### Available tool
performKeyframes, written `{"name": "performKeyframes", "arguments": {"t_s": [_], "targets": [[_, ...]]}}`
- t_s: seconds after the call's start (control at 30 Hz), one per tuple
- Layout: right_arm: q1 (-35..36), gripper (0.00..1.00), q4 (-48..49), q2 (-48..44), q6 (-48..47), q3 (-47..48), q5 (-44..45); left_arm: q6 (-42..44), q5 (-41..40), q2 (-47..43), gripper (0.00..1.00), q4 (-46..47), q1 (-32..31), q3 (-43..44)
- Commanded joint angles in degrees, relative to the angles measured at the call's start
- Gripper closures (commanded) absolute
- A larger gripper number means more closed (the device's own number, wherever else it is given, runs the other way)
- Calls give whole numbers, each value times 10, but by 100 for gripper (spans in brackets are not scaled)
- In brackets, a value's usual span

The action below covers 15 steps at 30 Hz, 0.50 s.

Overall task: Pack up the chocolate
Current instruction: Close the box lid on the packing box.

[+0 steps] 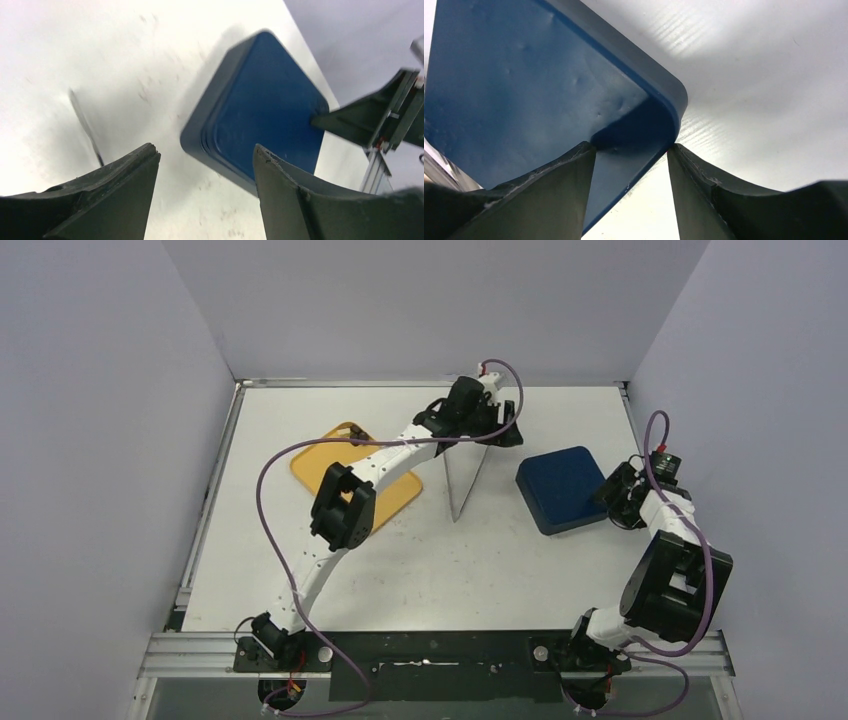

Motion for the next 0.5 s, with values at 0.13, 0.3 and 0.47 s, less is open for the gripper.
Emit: {"name": "performKeyframes", "arguments": {"t_s": [0.13,0.3,0.47], "targets": [[0,41,48,-4,-54,23,-58,-47,52,91,34,126,4,77],[6,41,53,17,-74,43,-90,-54,84,115,34,185,-11,74],[20,47,64,1,-46,45,-103,-43,78,125,38,169,-31,63]]}}
